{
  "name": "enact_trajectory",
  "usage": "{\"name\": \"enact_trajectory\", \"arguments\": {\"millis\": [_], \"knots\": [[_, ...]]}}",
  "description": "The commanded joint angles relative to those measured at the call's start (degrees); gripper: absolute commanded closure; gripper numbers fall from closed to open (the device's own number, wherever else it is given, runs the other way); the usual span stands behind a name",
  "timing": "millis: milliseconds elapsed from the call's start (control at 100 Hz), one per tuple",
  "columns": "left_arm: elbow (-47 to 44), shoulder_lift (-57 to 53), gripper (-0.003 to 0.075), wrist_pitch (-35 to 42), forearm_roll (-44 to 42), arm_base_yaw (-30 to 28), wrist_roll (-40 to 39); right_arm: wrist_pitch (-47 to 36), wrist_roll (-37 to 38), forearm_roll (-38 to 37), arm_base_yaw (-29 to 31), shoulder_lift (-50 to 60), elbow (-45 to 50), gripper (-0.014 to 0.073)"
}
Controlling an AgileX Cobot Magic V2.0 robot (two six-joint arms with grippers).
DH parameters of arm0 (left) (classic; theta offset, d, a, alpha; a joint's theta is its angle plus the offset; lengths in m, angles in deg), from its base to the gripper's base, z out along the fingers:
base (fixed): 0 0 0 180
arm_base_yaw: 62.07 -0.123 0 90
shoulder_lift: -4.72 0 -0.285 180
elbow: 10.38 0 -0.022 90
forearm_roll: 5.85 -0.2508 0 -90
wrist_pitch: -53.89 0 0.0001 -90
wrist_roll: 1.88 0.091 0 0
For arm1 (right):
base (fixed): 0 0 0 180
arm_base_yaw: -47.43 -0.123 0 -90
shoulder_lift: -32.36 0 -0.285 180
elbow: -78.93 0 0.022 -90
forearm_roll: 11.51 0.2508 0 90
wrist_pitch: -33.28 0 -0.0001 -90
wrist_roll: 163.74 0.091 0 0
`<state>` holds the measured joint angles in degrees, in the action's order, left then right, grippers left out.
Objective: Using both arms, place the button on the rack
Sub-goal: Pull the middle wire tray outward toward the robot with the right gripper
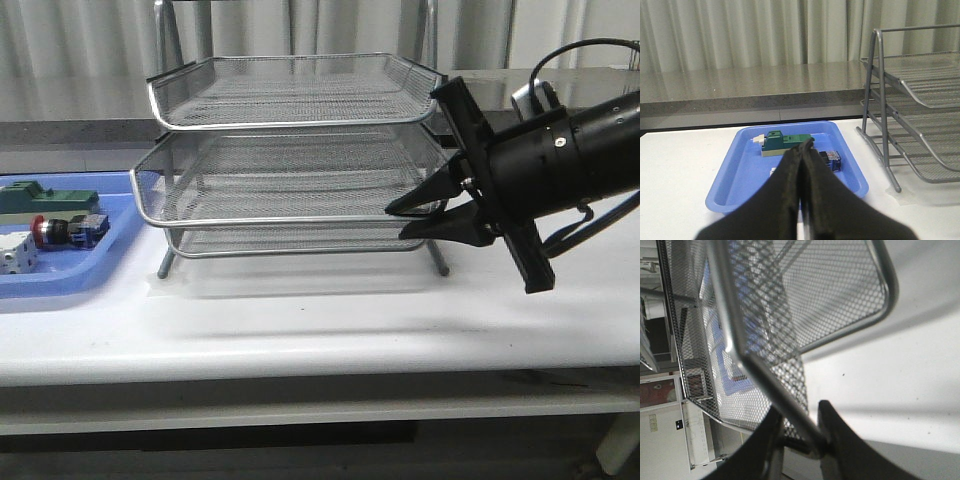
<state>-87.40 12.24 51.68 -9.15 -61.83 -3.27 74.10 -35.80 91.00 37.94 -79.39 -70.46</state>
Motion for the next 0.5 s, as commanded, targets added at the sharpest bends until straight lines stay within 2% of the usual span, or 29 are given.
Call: {"name": "enact_trajectory", "arguments": {"millis": [0, 490], "knots": [[-3.3, -1.8, 0.0741, 4.8, 0.0, 0.0, -0.4, 1.7, -4.2, -3.8, -0.3, 3.8, 1.9, 0.0561], [-3.3, -1.8, 0.0741, 4.8, 0.0, 0.0, -0.4, 1.7, -7.4, -3.8, -0.3, 9.6, 13.1, 0.0561]]}}
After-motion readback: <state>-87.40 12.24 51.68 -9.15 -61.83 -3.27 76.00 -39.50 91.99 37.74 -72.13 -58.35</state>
